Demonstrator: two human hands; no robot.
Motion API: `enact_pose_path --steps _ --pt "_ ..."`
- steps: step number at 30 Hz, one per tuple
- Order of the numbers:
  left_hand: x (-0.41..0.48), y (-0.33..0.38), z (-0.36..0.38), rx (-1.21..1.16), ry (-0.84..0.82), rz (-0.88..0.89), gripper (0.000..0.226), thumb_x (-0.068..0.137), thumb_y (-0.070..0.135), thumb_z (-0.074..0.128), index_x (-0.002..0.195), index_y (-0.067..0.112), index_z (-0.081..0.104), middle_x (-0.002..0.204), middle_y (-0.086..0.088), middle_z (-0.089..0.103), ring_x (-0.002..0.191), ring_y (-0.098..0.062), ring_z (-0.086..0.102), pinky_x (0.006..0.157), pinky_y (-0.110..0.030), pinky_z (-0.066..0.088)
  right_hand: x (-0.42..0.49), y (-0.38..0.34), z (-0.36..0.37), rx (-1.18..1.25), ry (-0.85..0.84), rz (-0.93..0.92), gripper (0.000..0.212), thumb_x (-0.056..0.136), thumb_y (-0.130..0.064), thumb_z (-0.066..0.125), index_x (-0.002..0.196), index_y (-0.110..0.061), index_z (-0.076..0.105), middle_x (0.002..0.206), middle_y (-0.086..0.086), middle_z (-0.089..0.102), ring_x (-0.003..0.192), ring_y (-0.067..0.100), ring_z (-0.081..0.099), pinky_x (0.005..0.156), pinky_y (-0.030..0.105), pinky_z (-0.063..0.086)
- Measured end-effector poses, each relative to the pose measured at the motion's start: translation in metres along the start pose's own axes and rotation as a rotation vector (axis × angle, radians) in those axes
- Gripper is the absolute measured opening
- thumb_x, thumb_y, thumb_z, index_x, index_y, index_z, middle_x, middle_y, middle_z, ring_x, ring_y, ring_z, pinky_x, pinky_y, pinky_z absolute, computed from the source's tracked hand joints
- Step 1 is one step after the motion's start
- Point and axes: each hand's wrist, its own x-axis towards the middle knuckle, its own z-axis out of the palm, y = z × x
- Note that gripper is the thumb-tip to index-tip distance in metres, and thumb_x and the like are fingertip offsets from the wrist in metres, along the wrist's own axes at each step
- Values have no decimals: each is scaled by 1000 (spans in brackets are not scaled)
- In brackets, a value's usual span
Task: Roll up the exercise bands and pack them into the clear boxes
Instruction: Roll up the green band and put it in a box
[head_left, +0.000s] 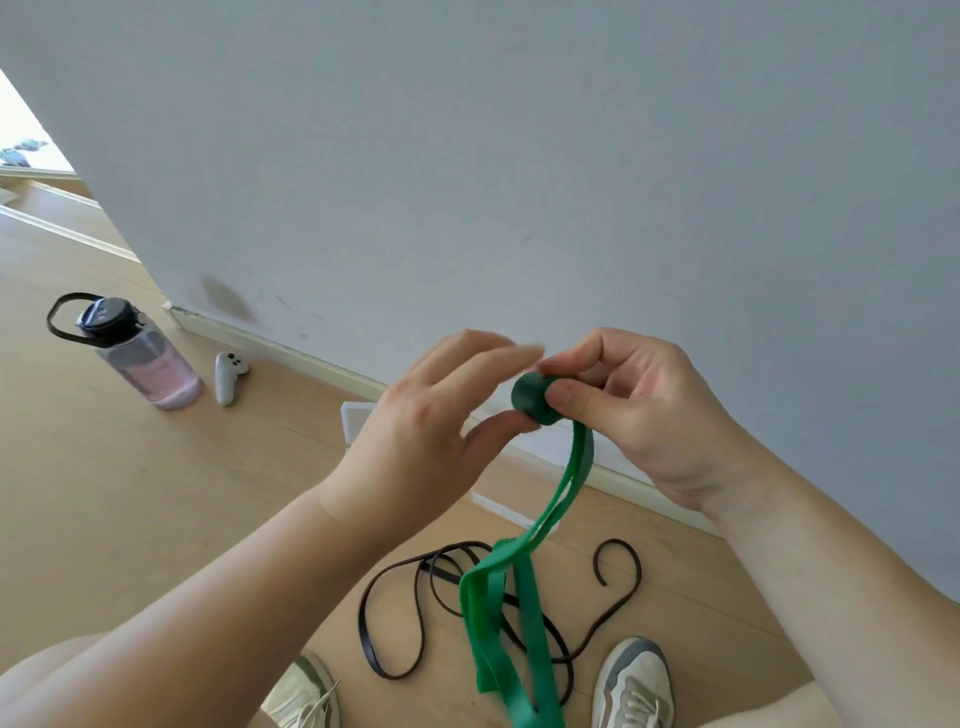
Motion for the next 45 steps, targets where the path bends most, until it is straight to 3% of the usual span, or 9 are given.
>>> enact_pose_path --steps 5,12,19,27,30,34,38,42,45 --pt "1 1 3 39 -52 68 36 97 6 69 133 0 65 114 -10 66 99 -29 62 88 -38 53 1 -4 0 180 -39 46 36 82 -11 71 110 -5 49 98 18 79 89 30 75 82 31 59" --pt "3 6 4 85 -86 -1 33 97 5 66 130 2 61 117 -9 59 102 -26 54 90 -34 49 1 2 5 294 2 85 27 78 -18 75 98 -6 64 93 20 77 89 35 75 85 43 60" --pt "2 5 3 177 68 5 27 96 11 71 117 -3 62 110 -13 59 97 -28 56 80 -37 51 0 6 12 439 31 82 29 72 -21 79 95 -4 73 102 23 75 96 38 73 89 48 62" --pt "2 0 0 120 178 -48 35 84 14 84 97 10 52 94 -7 59 79 -17 56 63 -26 48 -2 9 15 214 54 -12 31 75 -12 77 106 -8 75 101 18 79 93 32 76 88 40 61" --pt "2 3 0 -60 110 -193 28 81 14 87 91 2 64 100 -5 64 84 -18 66 71 -30 58 0 11 12 35 105 -77 23 86 1 74 107 -9 74 99 9 80 92 25 78 87 36 62" --pt "5 12 -5 -367 23 -529 12 86 9 81 82 14 71 111 4 73 95 -6 74 81 -12 54 0 7 2 -281 84 -162 29 90 4 72 106 -20 75 102 -8 80 98 5 75 91 20 57" --pt "8 12 -9 -471 -80 -661 29 84 9 84 103 19 66 103 6 77 93 -11 74 85 -24 60 1 6 0 -549 39 -291 29 88 3 74 107 -18 76 105 -12 76 102 4 71 92 15 53" --pt "9 13 -14 -459 -128 -649 37 82 9 85 112 23 66 102 11 73 92 -10 72 83 -17 57 -1 6 0 -516 11 -258 32 87 1 77 103 -27 75 104 -14 77 104 3 71 95 17 53" --pt "9 16 -11 -488 -96 -647 30 85 4 82 104 23 69 98 7 73 94 -16 72 83 -19 57 0 7 0 -295 18 -195 29 83 5 79 101 -17 75 103 -6 79 102 10 75 95 25 57"
